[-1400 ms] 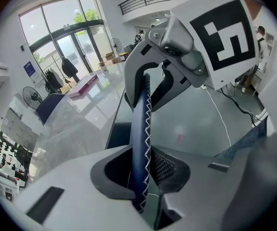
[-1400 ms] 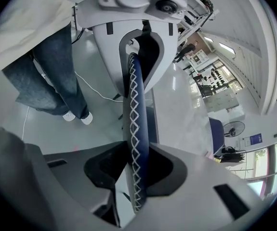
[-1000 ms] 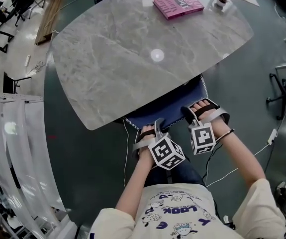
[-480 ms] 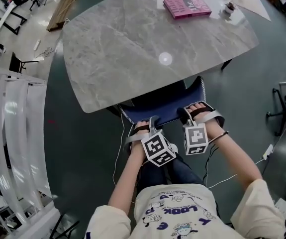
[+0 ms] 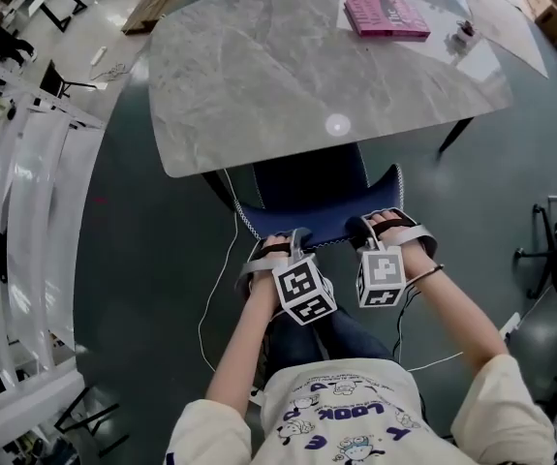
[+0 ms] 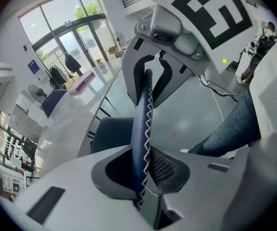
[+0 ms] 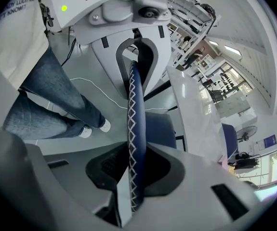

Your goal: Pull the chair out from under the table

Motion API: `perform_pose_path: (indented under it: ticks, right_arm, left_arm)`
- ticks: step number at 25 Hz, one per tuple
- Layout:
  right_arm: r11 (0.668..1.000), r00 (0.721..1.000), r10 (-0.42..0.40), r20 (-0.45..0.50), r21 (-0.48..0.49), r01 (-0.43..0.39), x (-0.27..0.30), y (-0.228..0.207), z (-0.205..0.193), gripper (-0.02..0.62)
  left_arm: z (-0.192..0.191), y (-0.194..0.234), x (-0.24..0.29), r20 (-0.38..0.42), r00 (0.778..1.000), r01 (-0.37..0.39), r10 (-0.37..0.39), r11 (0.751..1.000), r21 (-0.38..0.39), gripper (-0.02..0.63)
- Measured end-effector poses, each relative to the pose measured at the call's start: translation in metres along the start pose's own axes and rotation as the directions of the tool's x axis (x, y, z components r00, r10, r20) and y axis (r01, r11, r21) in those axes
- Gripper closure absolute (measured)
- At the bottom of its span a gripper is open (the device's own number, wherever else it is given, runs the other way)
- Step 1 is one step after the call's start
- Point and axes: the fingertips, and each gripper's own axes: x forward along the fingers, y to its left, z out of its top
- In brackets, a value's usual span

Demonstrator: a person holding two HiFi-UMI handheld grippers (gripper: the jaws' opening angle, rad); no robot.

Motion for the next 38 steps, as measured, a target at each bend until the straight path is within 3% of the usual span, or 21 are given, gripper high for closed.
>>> perform_pose_path:
  ticks: [19,38]
  right_arm:
    - [0.998,0.998,0.052,0.024,-0.026,-0.051,-0.033,0.098,0.023,0.512]
    - [0.996,0.996,0.085,0.019,-0.017,-0.084,-0.082,0.231,0.044,0.512]
  left_arm:
    - [-0.026,-0.101,-0.036,-0.037,0.999,-0.017,0.014,0.998,-0.066,0.522]
    - [-0.05,-0.235,-0.082,-0.056,0.998,0.003,-0.005,0.999,-0.043,0.518]
